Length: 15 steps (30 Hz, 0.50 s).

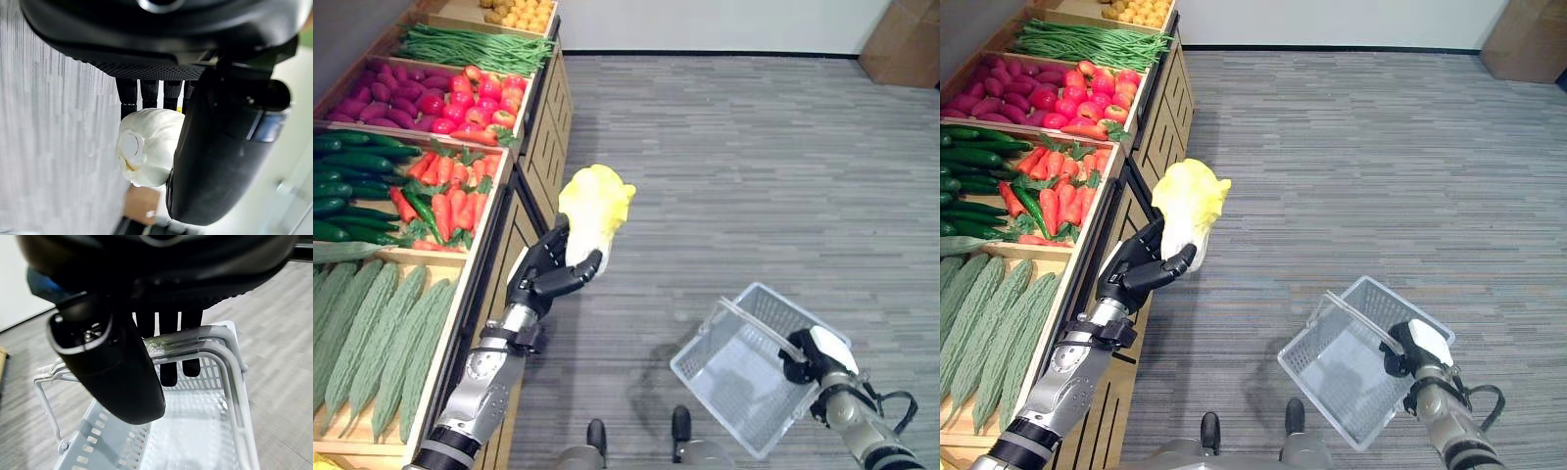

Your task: Get the vegetables into the basket

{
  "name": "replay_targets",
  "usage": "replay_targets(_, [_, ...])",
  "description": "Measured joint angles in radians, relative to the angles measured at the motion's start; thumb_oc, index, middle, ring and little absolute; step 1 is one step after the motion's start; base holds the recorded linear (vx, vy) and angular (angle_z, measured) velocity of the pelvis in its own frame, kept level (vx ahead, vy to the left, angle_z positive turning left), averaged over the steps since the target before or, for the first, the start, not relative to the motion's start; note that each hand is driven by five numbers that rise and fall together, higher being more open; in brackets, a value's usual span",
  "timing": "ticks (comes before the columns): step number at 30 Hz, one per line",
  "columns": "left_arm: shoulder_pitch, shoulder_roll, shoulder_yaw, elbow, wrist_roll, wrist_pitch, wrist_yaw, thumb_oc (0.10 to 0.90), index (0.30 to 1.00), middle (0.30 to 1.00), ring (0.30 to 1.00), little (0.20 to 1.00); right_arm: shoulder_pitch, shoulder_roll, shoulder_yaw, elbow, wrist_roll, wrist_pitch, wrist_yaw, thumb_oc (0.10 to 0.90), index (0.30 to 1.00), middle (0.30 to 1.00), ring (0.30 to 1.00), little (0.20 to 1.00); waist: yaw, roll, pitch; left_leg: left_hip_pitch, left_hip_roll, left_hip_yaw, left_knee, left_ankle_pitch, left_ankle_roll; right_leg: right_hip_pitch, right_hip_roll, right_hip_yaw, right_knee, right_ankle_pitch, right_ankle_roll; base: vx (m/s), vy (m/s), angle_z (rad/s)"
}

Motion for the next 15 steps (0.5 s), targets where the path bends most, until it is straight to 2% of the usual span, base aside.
replay_targets(1, [-0.039,0.073,-0.062,-0.001,0.063,0.0,-0.004,0.4,0.3,0.3,0.3,0.3,-0.075,-0.016,0.061,-0.003,0.001,0.001,0.001,0.4,0.3,0.3,0.3,0.3,0.002,0.0,0.0,0.007,0.0,0.006,-0.001,0.0,0.0,0.004,0.0,0.005,0.0,0.0,0.0,0.03,0.026,-0.05])
replay_targets(4, [-0.103,0.127,-0.119,-0.004,0.159,0.0,-0.018,0.4,0.3,0.3,0.3,0.3,-0.153,-0.017,0.096,-0.005,0.001,-0.003,0.0,0.4,0.3,0.3,0.3,0.3,0.005,0.003,-0.002,0.013,0.001,0.009,-0.001,0.0,0.0,0.01,0.001,0.005,0.0,0.0,0.0,0.01,0.007,-0.01])
replay_targets(6, [-0.209,0.217,-0.215,-0.029,0.298,-0.002,-0.015,0.4,0.3,0.3,0.3,0.3,-0.226,-0.016,0.14,-0.006,0.001,-0.006,0.0,0.4,0.3,0.3,0.3,0.3,0.007,0.004,-0.002,0.014,0.003,0.009,-0.001,0.002,-0.001,0.01,0.003,0.005,0.0,0.001,0.0,0.0,0.0,0.0])
replay_targets(8, [-0.273,0.222,-0.255,-0.053,0.401,-0.038,-0.011,0.4,0.3,0.3,0.3,0.3,-0.262,-0.016,0.152,-0.026,0.002,-0.027,-0.003,0.4,0.3,0.3,0.3,0.3,0.007,0.013,-0.008,0.014,0.004,0.009,-0.001,0.002,-0.001,0.011,0.003,0.005,-0.001,0.001,0.0,0.0,0.0,0.0])
replay_targets(10, [-0.38,0.257,-0.353,-0.058,0.485,-0.05,0.016,0.4,0.3,0.3,0.3,0.3,-0.283,-0.019,0.173,-0.034,0.002,-0.027,-0.003,0.4,0.3,0.3,0.3,0.3,0.012,0.016,-0.011,0.014,0.006,0.009,-0.001,0.002,-0.002,0.011,0.005,0.004,0.0,0.001,0.0,0.0,0.0,0.0])
replay_targets(11, [-0.398,0.262,-0.369,-0.062,0.537,-0.064,0.023,0.4,0.3,0.3,0.3,0.3,-0.292,-0.017,0.181,-0.034,0.005,-0.033,-0.003,0.4,0.3,0.3,0.3,0.3,0.01,0.019,-0.012,0.014,0.006,0.009,-0.001,0.002,-0.002,0.01,0.005,0.004,0.0,0.001,0.0,0.0,0.0,0.0])
replay_targets(12, [-0.509,0.299,-0.479,-0.07,0.656,-0.075,0.049,0.4,0.3,0.3,0.3,0.3,-0.323,-0.018,0.214,-0.034,0.007,-0.031,-0.004,0.4,0.3,0.3,0.3,0.3,0.006,0.023,-0.015,0.014,0.006,0.009,-0.001,0.002,-0.002,0.01,0.006,0.004,0.0,0.001,0.0,0.0,0.0,0.0])
replay_targets(15, [-0.661,0.31,-0.601,-0.073,0.969,-0.145,0.087,0.4,0.3,0.3,0.3,0.3,-0.368,-0.001,0.255,-0.034,0.014,-0.048,-0.028,0.4,0.3,0.3,0.3,0.3,-0.007,0.031,-0.02,0.015,0.006,0.011,0.0,0.002,-0.002,0.01,0.006,0.005,0.0,0.001,0.0,0.0,0.0,0.0])
